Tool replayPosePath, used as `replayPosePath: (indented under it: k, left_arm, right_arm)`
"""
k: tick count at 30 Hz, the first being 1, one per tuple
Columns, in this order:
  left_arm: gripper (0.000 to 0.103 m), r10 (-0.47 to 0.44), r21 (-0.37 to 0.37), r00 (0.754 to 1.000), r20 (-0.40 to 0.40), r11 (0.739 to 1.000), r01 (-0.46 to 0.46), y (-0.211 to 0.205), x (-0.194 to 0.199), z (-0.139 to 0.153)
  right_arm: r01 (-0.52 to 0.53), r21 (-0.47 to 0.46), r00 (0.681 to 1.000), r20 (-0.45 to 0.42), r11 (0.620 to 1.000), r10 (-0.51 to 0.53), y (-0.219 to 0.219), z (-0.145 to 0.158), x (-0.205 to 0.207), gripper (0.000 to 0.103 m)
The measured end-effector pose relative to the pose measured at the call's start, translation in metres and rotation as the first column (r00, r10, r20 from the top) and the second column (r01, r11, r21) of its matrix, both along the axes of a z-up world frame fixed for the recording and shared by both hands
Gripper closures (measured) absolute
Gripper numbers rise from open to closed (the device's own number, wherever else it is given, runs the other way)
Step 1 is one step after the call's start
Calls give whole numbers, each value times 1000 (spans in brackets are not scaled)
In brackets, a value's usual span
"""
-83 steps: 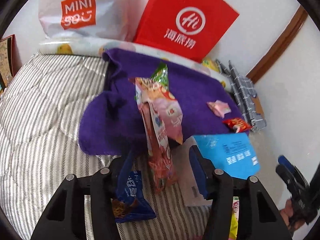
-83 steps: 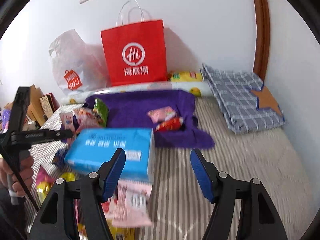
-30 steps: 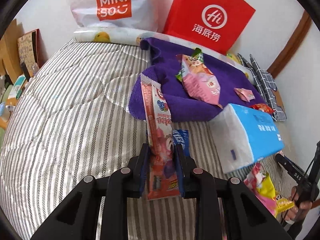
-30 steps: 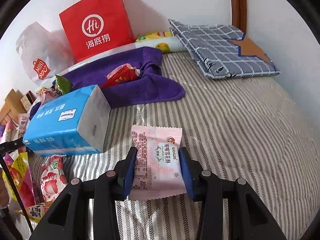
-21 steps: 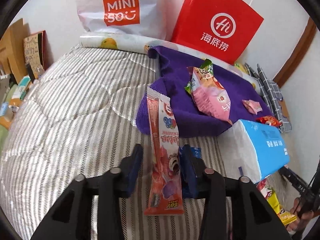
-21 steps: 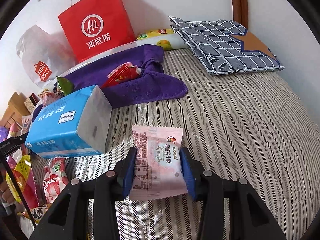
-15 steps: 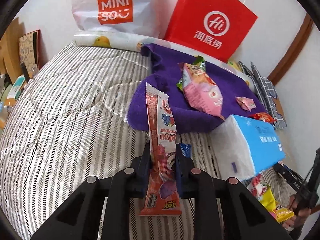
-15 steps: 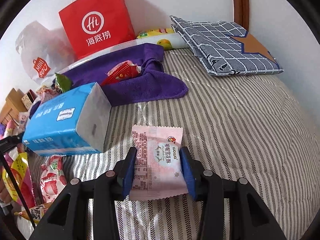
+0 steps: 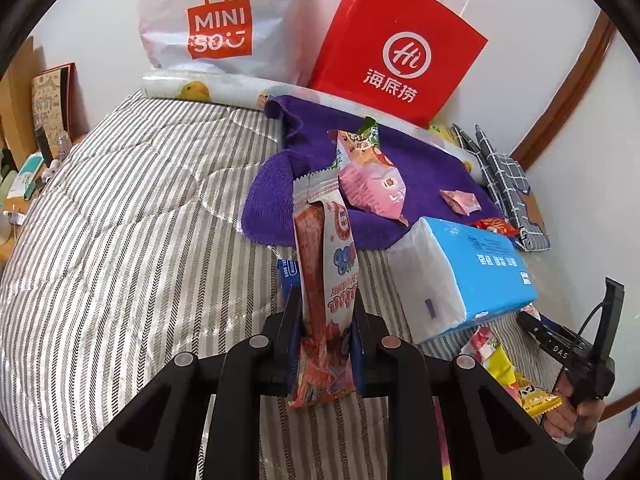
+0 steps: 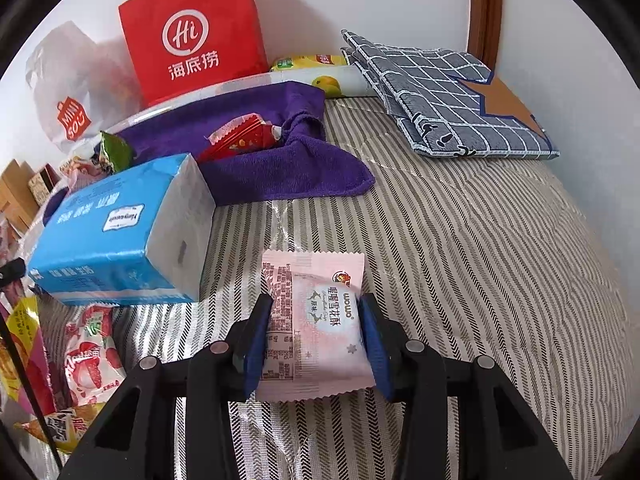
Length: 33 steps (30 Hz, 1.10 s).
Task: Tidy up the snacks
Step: 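Carry the red stick packet and pink pastry packet over the purple towel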
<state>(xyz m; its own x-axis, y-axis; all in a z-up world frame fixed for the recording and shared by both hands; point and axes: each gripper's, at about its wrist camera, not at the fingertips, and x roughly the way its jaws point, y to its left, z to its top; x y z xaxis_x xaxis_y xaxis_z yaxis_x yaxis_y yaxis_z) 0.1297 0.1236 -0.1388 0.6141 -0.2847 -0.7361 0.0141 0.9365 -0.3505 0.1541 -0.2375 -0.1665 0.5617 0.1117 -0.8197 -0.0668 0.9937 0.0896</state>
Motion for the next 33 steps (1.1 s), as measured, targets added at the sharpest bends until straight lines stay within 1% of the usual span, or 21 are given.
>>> replayPosePath:
  k: [3, 5, 10, 12, 16, 19, 24, 27, 30, 33]
  left_arm:
    - [84, -10, -37, 1000, -3, 999, 10, 2, -3, 1]
    - [85, -14, -51, 1000, 1, 999, 14, 2, -5, 2]
    - [85, -27, -48, 999, 30, 998, 28, 1, -13, 13]
    - [85, -32, -42, 999, 42, 999, 34, 0, -15, 18]
    - [85, -51, -44, 996, 68, 998, 54, -4, -19, 31]
    - [85, -68, -55, 994, 88, 996, 73, -10, -19, 40]
    - [85, -90, -59, 989, 116, 994, 97, -21, -16, 55]
    - [85, -111, -66, 985, 132, 990, 121, -30, -13, 65]
    - [85, -137, -74, 980, 143, 986, 148, -40, -12, 72]
    - [85, -156, -69, 977, 147, 983, 168, -52, -8, 76]
  right_arm:
    - [-1, -5, 1000, 1, 1000, 1, 0, 0, -1, 61]
    - [2, 16, 1000, 7, 1000, -3, -3, 0, -2, 62]
    - [21, 43, 1000, 16, 999, -22, -8, 6, -8, 63]
    - [19, 55, 999, 35, 998, -20, -8, 13, -13, 63]
    - [-3, 49, 996, 84, 999, -2, -3, 34, -20, 63]
    - [-29, 57, 993, 117, 998, 22, 3, 51, -25, 63]
    - [-73, 51, 984, 165, 996, 63, 13, 72, -31, 63]
    - [-90, 54, 980, 183, 995, 79, 17, 78, -32, 63]
    - [-105, 76, 978, 187, 992, 89, 21, 82, -29, 63]
    - [-120, 91, 977, 187, 989, 101, 26, 85, -26, 63]
